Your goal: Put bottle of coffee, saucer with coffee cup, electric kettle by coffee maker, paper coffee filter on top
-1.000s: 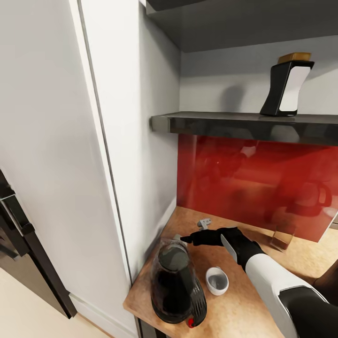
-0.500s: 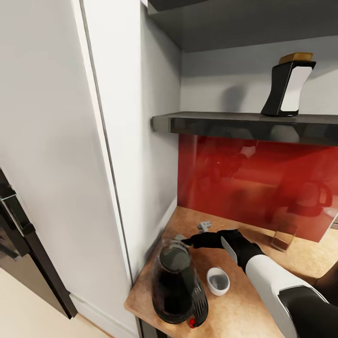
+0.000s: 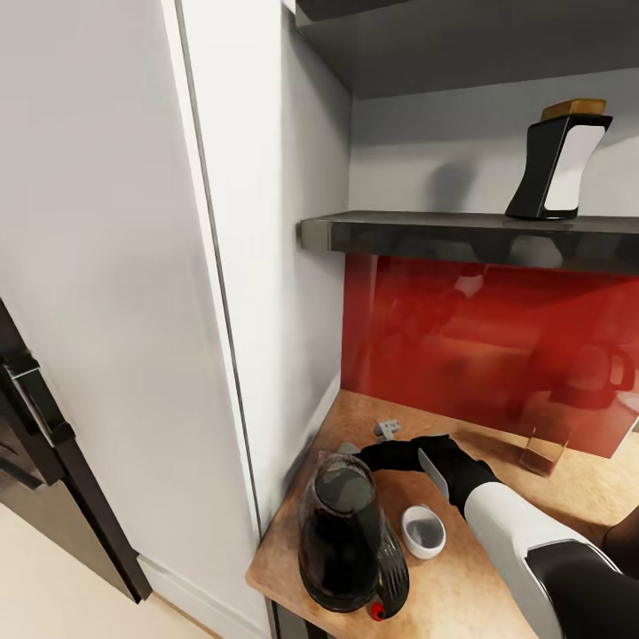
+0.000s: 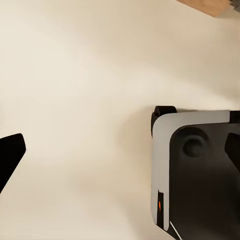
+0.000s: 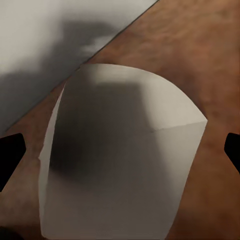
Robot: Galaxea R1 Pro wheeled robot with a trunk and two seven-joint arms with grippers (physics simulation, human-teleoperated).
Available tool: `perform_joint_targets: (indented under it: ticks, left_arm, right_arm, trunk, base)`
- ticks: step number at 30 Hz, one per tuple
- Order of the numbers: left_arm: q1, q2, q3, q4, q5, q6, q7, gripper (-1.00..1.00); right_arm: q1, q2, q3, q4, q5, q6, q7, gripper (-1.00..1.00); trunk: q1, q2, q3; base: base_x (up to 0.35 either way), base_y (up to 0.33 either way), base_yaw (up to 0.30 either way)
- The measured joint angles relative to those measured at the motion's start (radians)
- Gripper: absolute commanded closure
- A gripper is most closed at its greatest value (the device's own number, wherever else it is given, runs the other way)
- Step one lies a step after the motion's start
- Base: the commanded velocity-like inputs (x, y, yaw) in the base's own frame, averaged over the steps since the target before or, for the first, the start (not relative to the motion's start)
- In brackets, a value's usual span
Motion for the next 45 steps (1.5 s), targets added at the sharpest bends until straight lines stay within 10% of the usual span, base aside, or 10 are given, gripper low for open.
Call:
perform_joint_targets:
  ticks: [39, 40, 45]
  left_arm:
    - [0.0, 0.0, 0.0, 0.0, 0.0, 0.0, 0.0, -1.0]
    - [0.0, 0.0, 0.0, 0.0, 0.0, 0.0, 0.0, -1.0]
    - [0.0, 0.0, 0.0, 0.0, 0.0, 0.0, 0.0, -1.0]
  right_arm:
    - [0.0, 0.012, 0.002, 0.042, 0.008, -0.005, 0.0, -1.0]
    - [0.0, 0.012, 0.002, 0.046, 0.008, -0.006, 0.0, 1.0]
    - [0.0, 0.012, 0.002, 0.065, 0.01, -0.008, 0.0, 1.0]
  trunk:
    - [0.0, 0.0, 0.0]
    - [0.0, 0.0, 0.0]
    - [0.0, 0.0, 0.0]
  base:
    - [0.0, 0.011, 0.0]
    - [0.0, 0.0, 0.0]
    - [0.0, 0.0, 0.0]
